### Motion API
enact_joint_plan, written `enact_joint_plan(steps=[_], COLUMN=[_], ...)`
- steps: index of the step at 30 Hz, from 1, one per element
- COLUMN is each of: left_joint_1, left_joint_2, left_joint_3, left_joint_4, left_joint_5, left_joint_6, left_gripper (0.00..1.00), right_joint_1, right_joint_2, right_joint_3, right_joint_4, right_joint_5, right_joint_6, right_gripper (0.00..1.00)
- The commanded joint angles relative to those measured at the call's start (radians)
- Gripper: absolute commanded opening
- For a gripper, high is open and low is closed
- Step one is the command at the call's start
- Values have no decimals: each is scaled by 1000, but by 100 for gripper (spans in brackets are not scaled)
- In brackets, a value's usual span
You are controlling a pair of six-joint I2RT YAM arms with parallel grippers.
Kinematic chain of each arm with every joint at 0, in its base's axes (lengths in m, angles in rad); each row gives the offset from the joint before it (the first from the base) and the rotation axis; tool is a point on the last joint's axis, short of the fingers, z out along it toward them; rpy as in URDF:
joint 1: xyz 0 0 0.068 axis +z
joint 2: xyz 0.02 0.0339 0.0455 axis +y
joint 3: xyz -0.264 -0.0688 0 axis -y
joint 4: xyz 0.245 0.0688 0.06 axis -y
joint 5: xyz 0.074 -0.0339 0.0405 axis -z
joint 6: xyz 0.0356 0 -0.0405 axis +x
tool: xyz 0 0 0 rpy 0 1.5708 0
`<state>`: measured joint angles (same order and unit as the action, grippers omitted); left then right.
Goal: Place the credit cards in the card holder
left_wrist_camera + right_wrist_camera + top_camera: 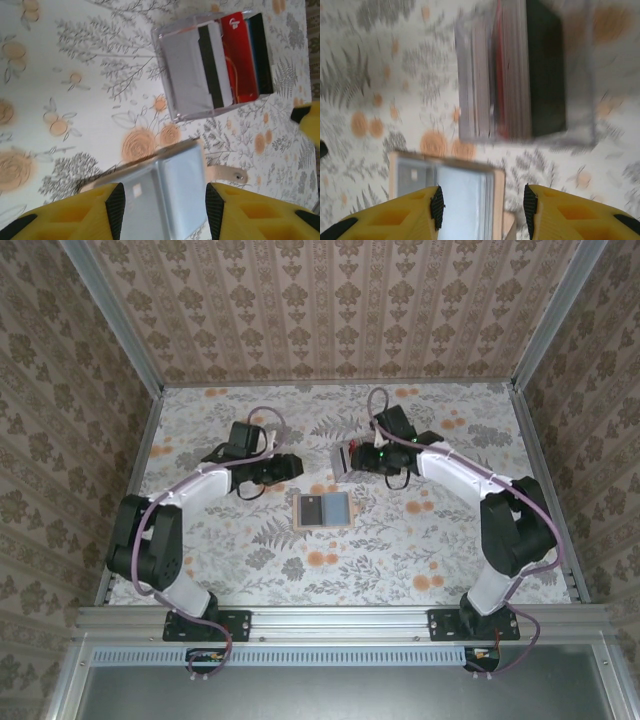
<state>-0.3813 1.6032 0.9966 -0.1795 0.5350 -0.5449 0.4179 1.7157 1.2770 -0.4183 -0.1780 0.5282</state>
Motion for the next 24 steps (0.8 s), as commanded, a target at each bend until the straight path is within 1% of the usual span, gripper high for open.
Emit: enact_joint_plan(steps=[1,4,7,9,10,13,17,18,21,24], left_joint_1=[-19,-45,-68,-68,-100,-109,-116,-117,-122,-131], left_joint_2=[63,129,201,249,271,340,395,402,413,422], left_joint_3=[73,141,226,272,292,338,343,332,295,285], left_joint_4=[-3,5,-1,-4,-4,8,62,85,149,164], left_joint_5=[39,55,68,72,75,85,102,125,138,139], left_joint_6=[-9,-21,-26,-31,-33,-49,-91,-108,-147,-158], left_gripper=[50,50,50,50,50,50,49,49,49,49], right_joint_1=[-40,-64,-67,-68,-68,-68,-64,-59,-45,-34], right_joint_2=[66,124,185,210,221,257,295,302,329,353], right_joint_3=[103,172,245,271,279,309,346,352,382,404], right_joint_4=[-99,-114,-170,-173,-169,-179,-195,-195,-219,-231], right_joint_5=[38,21,4,-25,-33,-35,-61,-61,-29,2], right_joint_6=[-75,-89,-104,-104,-102,-107,-110,-108,-118,-126], right_gripper=[49,49,49,49,49,49,49,49,50,50])
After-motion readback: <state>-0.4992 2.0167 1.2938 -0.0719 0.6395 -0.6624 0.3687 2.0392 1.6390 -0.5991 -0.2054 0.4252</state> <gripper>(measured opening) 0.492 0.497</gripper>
